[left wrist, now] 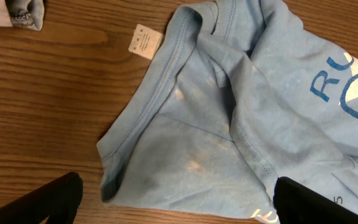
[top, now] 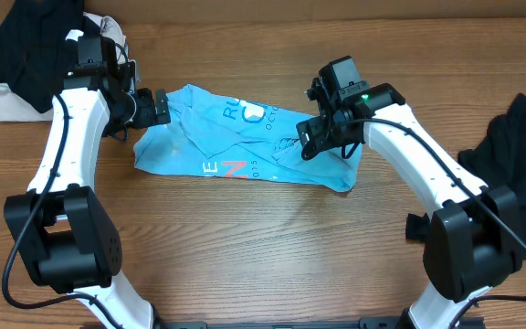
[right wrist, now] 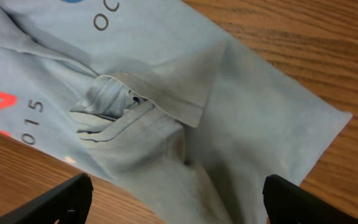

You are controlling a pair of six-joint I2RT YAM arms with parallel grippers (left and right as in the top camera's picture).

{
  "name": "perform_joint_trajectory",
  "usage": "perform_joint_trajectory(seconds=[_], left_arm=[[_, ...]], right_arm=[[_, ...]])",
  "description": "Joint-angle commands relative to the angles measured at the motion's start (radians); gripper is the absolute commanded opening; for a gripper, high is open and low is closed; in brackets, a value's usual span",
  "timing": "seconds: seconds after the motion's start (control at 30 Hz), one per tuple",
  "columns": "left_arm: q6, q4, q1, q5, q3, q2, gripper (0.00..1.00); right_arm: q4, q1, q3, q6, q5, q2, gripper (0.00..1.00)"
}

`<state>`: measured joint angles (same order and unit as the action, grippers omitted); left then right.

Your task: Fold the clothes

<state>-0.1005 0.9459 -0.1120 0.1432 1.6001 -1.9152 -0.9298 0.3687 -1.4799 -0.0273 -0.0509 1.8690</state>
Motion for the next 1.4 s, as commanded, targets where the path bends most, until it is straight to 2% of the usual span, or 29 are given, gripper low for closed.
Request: perform_joint_trajectory(seconds=[0.0, 0.17, 0.33, 0.43, 0.47, 0.5, 0.53, 0.77, 0.9, 1.13, 1.37], left_arm=[[0.019, -0.002, 0.001, 0.014, 0.005, 0.006, 1.0], [0.019, -0.002, 0.001, 0.014, 0.005, 0.006, 1.0], [0.019, -0.005, 0.001, 0.014, 0.005, 0.006, 1.0], [0.019, -0.01, 0.001, 0.012, 0.005, 0.006, 1.0], [0.019, -0.011, 0.001, 0.01, 0.005, 0.006, 1.0], [0.019, -0.013, 0.001, 0.01, 0.005, 0.006, 1.0], [0.019, -0.015, 0.001, 0.01, 0.005, 0.006, 1.0], [0.019, -0.028, 0.001, 0.011, 0.005, 0.006, 1.0], [0.019, -0.028, 0.001, 0.011, 0.005, 0.006, 1.0], [0.018, -0.038, 0.001, 0.014, 0.005, 0.006, 1.0], [0.019, -0.036, 0.001, 0.014, 0.005, 0.006, 1.0]], right_arm=[[0.013, -0.006, 0.004, -0.08, 0.023, 0.034, 0.91], [0.024, -0.005, 0.004, -0.172, -0.077, 0.108, 0.89], [0.03, -0.006, 0.004, -0.166, -0.101, 0.144, 0.78], [0.031, -0.006, 0.0, -0.129, -0.131, 0.143, 0.68], [0.031, -0.005, 0.0, -0.129, -0.148, 0.143, 0.62], [0.029, -0.005, -0.003, -0.104, -0.181, 0.141, 0.44], [0.026, -0.005, -0.009, -0.087, -0.196, 0.14, 0.37], [-0.007, 0.01, -0.089, -0.046, -0.362, 0.099, 0.1], [0.019, 0.045, -0.093, 0.011, -0.362, 0.095, 0.09], [0.188, 0.072, -0.093, 0.204, -0.364, 0.095, 0.04], [0.145, 0.105, -0.092, 0.214, -0.33, 0.097, 0.04]])
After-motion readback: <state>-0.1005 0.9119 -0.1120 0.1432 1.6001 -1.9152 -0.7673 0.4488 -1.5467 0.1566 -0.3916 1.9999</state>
